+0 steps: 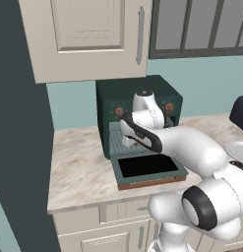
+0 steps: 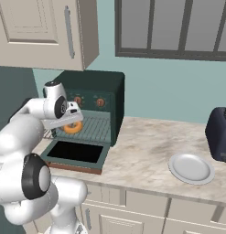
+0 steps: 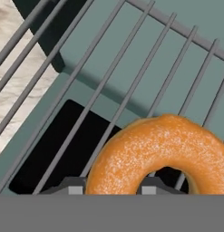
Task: Pick up the bagel from the plate, place it on the toaster oven rack, close the door, and set the timer.
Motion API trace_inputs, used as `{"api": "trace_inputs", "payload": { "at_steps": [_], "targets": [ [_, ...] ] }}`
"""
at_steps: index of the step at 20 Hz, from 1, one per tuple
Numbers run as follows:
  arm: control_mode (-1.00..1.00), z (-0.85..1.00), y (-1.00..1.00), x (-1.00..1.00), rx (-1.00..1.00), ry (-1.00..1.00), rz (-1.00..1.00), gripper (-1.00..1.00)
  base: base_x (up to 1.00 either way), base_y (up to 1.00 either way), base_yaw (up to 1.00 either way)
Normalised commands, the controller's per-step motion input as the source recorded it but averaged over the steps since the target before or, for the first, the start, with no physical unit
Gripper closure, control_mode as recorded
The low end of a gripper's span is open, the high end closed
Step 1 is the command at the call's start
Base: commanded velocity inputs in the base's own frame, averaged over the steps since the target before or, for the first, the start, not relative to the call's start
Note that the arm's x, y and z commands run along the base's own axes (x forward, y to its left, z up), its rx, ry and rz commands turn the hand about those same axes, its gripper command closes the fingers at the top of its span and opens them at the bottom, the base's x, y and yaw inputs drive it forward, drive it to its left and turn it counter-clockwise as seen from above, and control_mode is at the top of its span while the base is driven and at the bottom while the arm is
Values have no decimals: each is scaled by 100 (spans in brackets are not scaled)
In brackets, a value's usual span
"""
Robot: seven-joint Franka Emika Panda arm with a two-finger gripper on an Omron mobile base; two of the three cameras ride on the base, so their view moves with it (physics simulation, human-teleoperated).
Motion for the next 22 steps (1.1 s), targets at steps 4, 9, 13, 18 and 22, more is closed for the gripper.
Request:
{"api": "trace_inputs", "payload": {
  "at_steps": [4,9,13,18,22],
  "targets": [
    [-100,0,0,0,0,-12,0,-100,0,0,0],
    [-100,7,2,-16,0,-14,0,-100,0,0,0],
    [-100,12,6,-7,0,-6,0,-100,0,0,0],
    [-100,16,3,0,2,0,0,-100,0,0,0],
    [-100,35,0,18,11,16,0,-100,0,0,0]
  ]
}}
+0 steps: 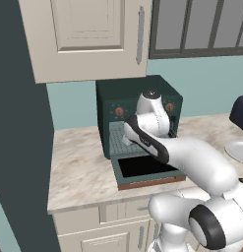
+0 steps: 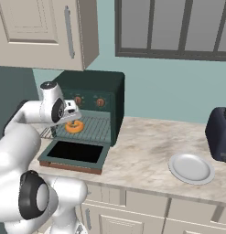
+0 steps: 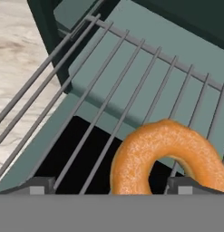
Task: Pick up the bagel from the plate, place it on the toaster oven rack, close the door, and set the timer.
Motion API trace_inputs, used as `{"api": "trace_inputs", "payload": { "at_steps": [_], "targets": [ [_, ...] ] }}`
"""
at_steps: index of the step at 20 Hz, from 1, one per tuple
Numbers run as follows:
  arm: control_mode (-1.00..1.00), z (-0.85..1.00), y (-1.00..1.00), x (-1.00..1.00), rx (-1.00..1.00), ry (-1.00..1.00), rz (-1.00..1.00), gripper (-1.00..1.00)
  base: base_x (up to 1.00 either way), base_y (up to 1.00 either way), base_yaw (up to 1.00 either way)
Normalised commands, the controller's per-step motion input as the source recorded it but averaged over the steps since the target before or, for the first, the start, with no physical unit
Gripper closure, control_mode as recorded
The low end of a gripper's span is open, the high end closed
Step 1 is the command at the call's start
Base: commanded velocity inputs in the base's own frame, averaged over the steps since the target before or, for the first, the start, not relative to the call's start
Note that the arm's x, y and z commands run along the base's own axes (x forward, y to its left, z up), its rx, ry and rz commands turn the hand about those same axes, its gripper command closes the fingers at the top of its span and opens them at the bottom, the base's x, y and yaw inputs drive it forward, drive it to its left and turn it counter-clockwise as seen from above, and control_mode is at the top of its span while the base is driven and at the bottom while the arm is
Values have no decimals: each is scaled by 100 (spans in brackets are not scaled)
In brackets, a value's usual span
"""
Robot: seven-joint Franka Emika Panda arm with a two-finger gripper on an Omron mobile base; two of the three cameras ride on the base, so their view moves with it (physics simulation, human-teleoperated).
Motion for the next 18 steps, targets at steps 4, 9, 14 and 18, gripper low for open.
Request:
{"api": "trace_inputs", "payload": {
  "at_steps": [4,9,14,18],
  "targets": [
    [-100,37,3,19,13,29,3,-100,0,0,0],
    [-100,26,10,-17,1,-1,4,-100,0,0,0],
    [-100,22,12,-90,0,-12,0,-100,0,0,0],
    [-100,7,2,-100,-1,-11,0,-100,0,0,0]
  ]
}}
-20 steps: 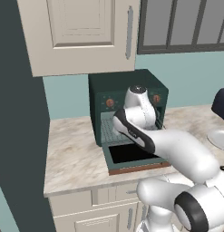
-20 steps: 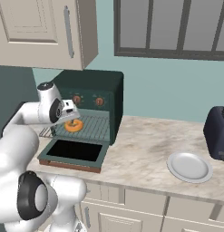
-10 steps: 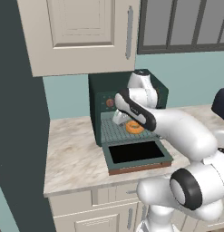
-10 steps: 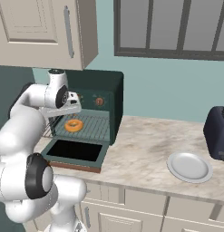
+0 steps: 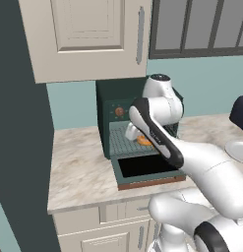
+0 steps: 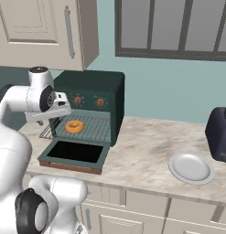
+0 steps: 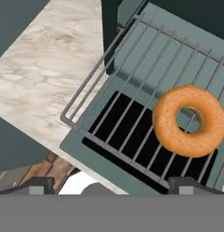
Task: Pick up the bagel from the plate, place it on the toaster oven rack, close the door, and set the timer.
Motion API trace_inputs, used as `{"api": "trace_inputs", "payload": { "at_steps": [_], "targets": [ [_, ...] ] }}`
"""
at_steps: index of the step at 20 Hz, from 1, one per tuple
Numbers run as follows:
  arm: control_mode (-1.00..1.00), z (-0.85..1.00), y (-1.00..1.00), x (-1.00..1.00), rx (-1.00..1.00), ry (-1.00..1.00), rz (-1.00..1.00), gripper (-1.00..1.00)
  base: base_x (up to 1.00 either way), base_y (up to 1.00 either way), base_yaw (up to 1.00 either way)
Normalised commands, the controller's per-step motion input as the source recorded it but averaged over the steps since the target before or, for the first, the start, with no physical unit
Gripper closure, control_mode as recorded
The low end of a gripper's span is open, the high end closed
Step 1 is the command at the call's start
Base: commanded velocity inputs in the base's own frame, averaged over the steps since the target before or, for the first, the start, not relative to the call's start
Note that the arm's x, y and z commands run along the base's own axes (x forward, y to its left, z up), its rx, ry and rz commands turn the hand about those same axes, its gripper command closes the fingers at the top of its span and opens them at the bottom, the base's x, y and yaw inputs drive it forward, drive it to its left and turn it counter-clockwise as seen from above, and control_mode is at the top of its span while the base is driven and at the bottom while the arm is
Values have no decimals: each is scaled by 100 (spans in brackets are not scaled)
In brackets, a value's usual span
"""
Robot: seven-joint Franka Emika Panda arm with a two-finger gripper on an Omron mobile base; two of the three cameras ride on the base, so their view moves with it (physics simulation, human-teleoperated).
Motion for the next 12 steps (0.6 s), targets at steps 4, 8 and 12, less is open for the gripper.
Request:
{"api": "trace_inputs", "payload": {
  "at_steps": [4,8,12],
  "targets": [
    [-100,0,-14,-100,0,-2,-10,-100,0,0,0],
    [-100,0,-31,-77,0,0,-18,-100,0,0,0],
    [-100,0,-26,-24,0,5,-20,-100,0,0,0]
  ]
}}
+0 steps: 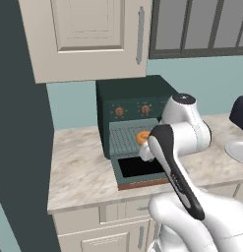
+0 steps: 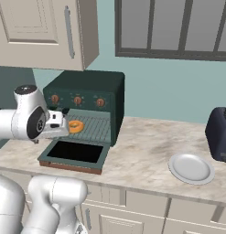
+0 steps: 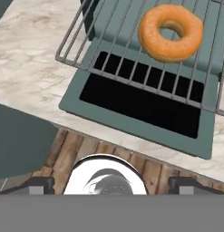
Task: Pick up the bagel from the plate, place it on the toaster oven rack, close the door, and set the timer.
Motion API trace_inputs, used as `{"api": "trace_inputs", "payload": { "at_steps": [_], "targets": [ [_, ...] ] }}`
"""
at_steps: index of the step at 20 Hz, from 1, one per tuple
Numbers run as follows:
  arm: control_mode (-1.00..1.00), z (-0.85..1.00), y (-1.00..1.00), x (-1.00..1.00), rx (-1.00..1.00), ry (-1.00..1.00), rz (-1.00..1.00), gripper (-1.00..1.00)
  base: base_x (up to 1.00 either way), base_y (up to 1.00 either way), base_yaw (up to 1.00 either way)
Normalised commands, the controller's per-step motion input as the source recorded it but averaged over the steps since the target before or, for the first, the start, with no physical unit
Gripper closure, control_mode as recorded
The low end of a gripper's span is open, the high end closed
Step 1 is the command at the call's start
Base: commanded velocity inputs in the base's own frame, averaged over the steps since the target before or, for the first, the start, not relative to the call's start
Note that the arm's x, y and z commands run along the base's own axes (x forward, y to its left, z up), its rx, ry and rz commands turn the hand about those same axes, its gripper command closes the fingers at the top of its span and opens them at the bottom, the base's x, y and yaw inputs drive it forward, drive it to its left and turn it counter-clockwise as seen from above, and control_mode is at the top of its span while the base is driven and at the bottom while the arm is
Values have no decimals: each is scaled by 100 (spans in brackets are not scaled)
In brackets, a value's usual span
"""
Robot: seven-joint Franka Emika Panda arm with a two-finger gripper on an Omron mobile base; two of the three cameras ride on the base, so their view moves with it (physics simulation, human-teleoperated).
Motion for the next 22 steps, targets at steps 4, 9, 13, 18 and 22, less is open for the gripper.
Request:
{"api": "trace_inputs", "payload": {
  "at_steps": [4,9,13,18,22],
  "targets": [
    [-100,-4,-11,1,0,3,-18,-100,0,0,0],
    [-100,-22,0,18,0,0,-14,-100,0,0,0],
    [-100,-33,0,15,0,0,-10,-100,0,0,0],
    [-100,-35,-1,7,0,0,-5,-100,0,0,0],
    [-100,-30,-3,22,0,0,-1,-100,0,0,0]
  ]
}}
